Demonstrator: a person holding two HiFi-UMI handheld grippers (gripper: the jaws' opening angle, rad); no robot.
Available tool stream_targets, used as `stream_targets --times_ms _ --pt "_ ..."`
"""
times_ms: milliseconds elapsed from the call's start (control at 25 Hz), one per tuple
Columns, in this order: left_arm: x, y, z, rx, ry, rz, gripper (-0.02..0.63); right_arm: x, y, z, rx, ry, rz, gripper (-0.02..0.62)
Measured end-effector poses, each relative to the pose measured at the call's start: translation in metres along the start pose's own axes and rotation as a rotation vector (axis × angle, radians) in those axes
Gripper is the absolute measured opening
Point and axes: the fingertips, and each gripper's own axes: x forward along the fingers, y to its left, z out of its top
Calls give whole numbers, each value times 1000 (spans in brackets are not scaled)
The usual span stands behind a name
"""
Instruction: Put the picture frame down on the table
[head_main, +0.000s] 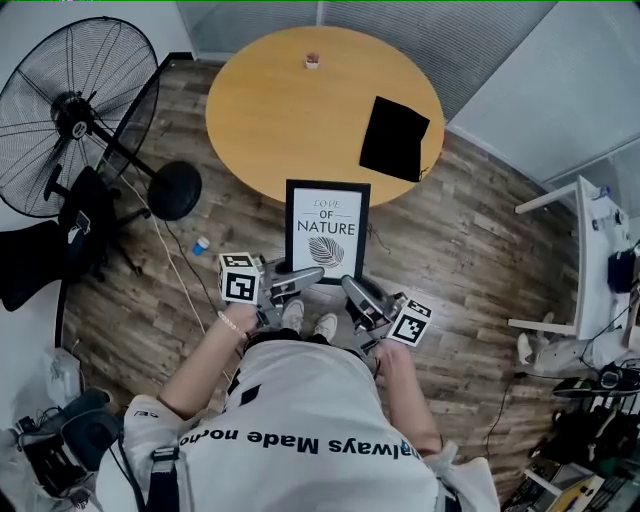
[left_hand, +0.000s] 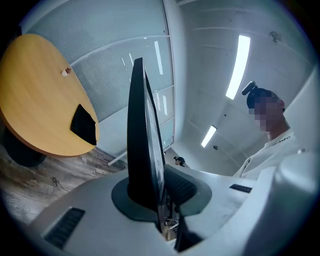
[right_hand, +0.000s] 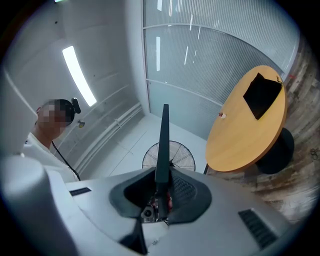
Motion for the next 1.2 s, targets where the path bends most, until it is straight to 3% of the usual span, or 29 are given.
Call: stream_targets --times_ms 440,720,1200 --pt "5 0 -3 3 2 3 54 -5 -1 0 -7 9 1 84" --pt "0 -3 0 5 3 -16 54 1 4 0 -85 48 -6 91" --pt "-1 -3 1 11 27 -20 54 2 5 -1 -86 45 -24 92"
